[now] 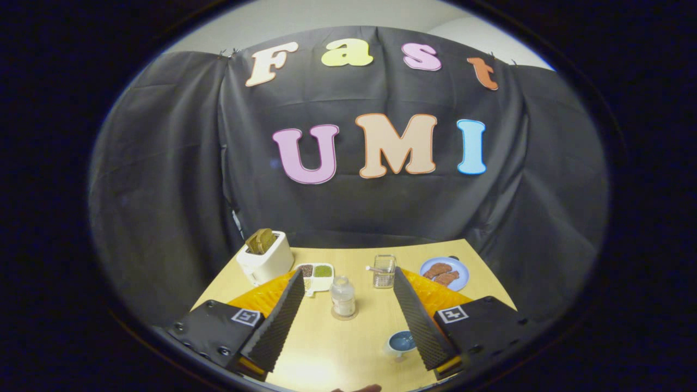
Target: Take the bottle from table, then pour the juice into the cup, finally place the bottle on the coaster
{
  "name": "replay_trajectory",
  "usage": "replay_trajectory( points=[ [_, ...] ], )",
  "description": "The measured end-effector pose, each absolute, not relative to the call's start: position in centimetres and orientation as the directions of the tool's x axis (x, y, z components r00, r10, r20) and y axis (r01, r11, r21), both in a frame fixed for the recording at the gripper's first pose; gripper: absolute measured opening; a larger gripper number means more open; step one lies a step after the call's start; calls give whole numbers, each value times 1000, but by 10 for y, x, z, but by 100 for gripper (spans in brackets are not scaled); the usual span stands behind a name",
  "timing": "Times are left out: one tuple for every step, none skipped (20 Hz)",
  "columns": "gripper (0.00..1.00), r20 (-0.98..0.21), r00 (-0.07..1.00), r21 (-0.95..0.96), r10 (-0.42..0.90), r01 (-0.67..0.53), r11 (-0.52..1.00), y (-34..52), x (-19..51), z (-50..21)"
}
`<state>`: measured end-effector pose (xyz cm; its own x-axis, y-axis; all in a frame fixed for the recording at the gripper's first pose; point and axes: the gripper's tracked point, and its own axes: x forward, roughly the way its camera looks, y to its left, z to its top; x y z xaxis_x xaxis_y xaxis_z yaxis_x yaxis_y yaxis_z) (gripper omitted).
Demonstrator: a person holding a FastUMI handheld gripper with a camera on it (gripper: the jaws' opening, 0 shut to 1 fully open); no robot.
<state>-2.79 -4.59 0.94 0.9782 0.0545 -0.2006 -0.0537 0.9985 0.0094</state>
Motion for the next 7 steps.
replay_trajectory(
  points=[
    [100, -207, 977, 6, 58, -58, 998, -47, -29, 9],
    [100, -203, 977, 8, 68, -68, 998, -46, -29, 12],
    [100, -195, 978, 14, 78, -77, 997, -45, -29, 16],
    [100, -190, 978, 21, 83, -81, 997, -45, -29, 19],
    [100, -190, 978, 25, 81, -78, 997, -48, -30, 19],
    [100, -189, 979, 21, 78, -75, 997, -50, -32, 21],
    [100, -191, 979, 17, 71, -69, 997, -54, -33, 21]
  ],
)
